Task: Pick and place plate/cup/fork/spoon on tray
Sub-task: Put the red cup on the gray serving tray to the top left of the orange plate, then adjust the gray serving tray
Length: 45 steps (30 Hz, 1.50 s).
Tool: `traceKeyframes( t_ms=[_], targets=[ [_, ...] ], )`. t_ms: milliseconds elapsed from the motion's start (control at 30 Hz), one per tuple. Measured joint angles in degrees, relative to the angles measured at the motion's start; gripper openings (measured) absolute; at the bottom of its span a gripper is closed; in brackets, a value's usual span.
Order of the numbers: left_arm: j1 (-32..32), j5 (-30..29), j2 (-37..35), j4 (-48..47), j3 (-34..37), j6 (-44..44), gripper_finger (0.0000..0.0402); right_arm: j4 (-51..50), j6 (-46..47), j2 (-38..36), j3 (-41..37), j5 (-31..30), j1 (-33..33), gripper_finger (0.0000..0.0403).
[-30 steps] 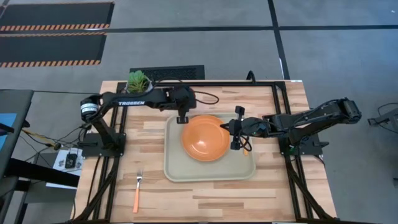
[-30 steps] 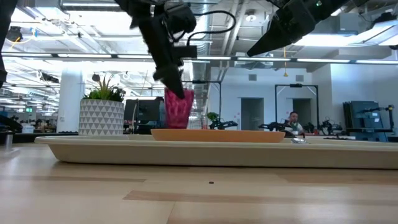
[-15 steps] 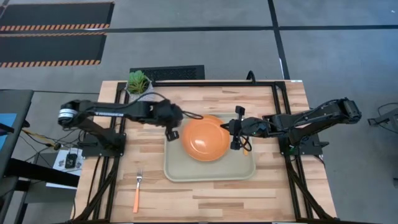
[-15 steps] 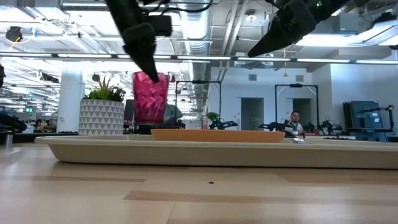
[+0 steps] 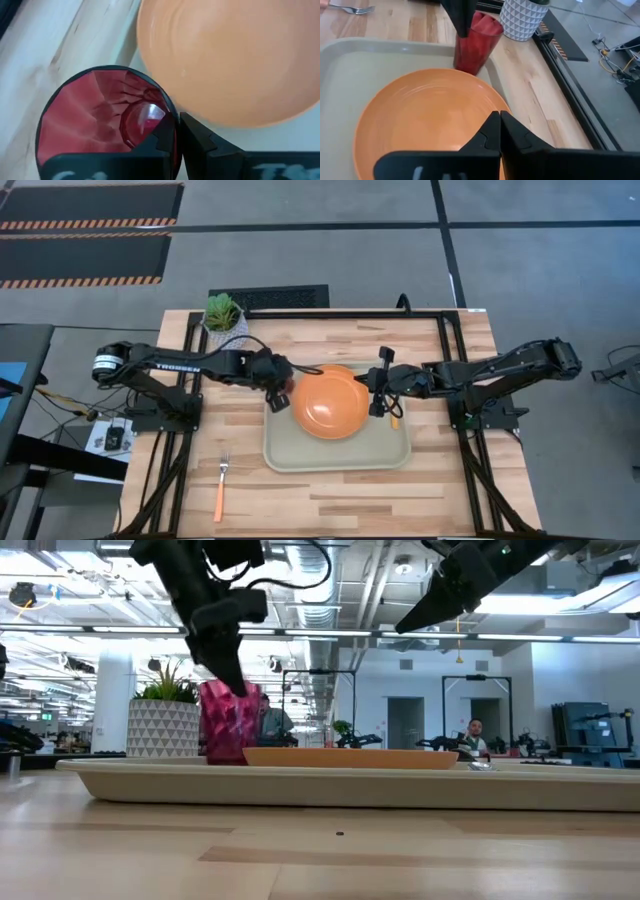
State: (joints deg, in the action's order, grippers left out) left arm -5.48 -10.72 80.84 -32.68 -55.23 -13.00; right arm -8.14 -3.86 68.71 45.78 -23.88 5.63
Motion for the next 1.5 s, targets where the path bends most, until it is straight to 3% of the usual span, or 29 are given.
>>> traceKeyframes(
  t_ms=[533,900,1200,1367,1500],
  targets=[
    [-0.55,-1.49,3.82,1.85,-0.21,0.7,0.0009,-0.36,-0.01,-0.02,-0.04,0.03,0.0,0.0013],
    [-0.55,-1.97,3.0,1.87,-0.21,1.57,0.0062,-0.47,0.02,-0.02,-0.04,0.04,0.0,0.0012],
    [-0.17,-2.22,-1.99,-0.13,-1.78,4.56,0.0101,-1.98,2.19,-0.04,-1.13,-0.08,-1.38,0.001],
    [4.06,-2.08,-7.72,-3.99,-1.89,6.39,0.0107,-6.74,4.65,-0.15,-2.29,-0.35,-2.22,0.0009],
    [12.64,1.56,-12.01,-3.36,0.22,7.41,0.0099,-8.8,6.42,-0.2,-2.29,-1.24,-0.37,0.0009]
  ],
)
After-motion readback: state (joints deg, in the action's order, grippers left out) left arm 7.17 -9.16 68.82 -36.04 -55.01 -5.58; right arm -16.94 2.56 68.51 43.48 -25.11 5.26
